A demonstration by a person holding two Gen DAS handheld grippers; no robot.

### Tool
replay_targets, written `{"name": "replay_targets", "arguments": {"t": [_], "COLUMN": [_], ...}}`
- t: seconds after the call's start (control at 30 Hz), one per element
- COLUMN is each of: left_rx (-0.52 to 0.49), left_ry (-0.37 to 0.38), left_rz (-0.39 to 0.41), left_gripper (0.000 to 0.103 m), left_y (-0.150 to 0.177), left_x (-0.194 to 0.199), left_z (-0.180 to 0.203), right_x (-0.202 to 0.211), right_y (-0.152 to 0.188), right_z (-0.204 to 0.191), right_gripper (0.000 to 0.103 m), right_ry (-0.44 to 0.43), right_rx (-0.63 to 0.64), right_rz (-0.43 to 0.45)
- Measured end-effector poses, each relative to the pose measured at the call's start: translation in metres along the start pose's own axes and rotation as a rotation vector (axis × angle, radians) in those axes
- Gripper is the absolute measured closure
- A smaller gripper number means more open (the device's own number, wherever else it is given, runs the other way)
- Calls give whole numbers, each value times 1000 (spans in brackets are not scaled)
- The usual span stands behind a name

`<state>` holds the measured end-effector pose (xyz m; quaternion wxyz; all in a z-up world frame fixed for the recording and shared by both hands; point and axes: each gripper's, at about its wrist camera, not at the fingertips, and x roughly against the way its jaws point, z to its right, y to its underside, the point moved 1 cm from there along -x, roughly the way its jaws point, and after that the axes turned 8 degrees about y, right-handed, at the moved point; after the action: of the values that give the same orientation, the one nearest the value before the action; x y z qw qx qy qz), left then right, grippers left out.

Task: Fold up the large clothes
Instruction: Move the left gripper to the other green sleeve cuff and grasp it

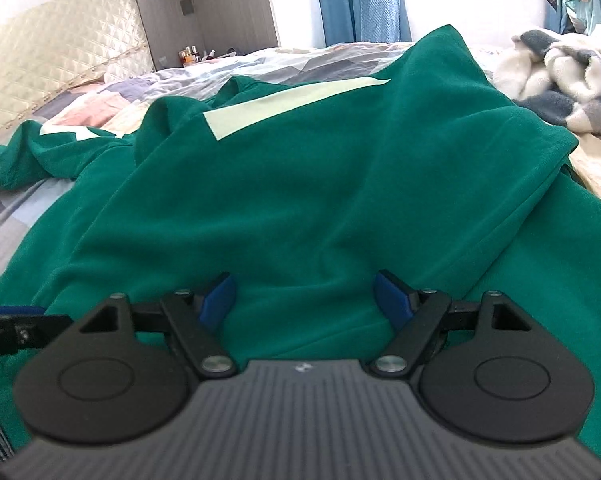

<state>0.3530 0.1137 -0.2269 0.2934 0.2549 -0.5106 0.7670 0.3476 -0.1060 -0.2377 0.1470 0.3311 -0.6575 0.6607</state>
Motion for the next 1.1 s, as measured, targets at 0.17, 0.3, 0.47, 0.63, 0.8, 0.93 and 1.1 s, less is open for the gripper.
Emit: {"name": "replay_targets", "arguments": {"t": [0.17, 0.3, 0.47, 0.63, 0.8, 0.93, 1.1], "left_rx": [16, -4, -30, -69, -89, -103, -138], "left_ry": [9, 13, 38, 50, 44, 38, 8], "left_rz": [35, 89, 144, 211, 269, 302, 324], "left_gripper": [36, 36, 36, 36, 36, 36, 36], "left_y": [-4, -6, -7, -9, -20, -29, -40], "left_x": [18, 39, 64, 94, 125, 144, 158], "left_z": [1, 3, 7, 12, 6, -6, -27], "right_x": [6, 21, 55, 84, 101, 109, 110], "right_y": [-3, -7, -12, -15, -12, -11, -10], "right_z": [-1, -1, -7, -12, -22, -33, -49], "right_gripper": [26, 25, 25, 25, 25, 25, 25], "right_ry": [17, 27, 13, 2, -2, -17, -28], "right_rx": [-8, -39, -71, -102, -132, -129, -110], "right_rz": [9, 33, 87, 137, 166, 186, 190]}}
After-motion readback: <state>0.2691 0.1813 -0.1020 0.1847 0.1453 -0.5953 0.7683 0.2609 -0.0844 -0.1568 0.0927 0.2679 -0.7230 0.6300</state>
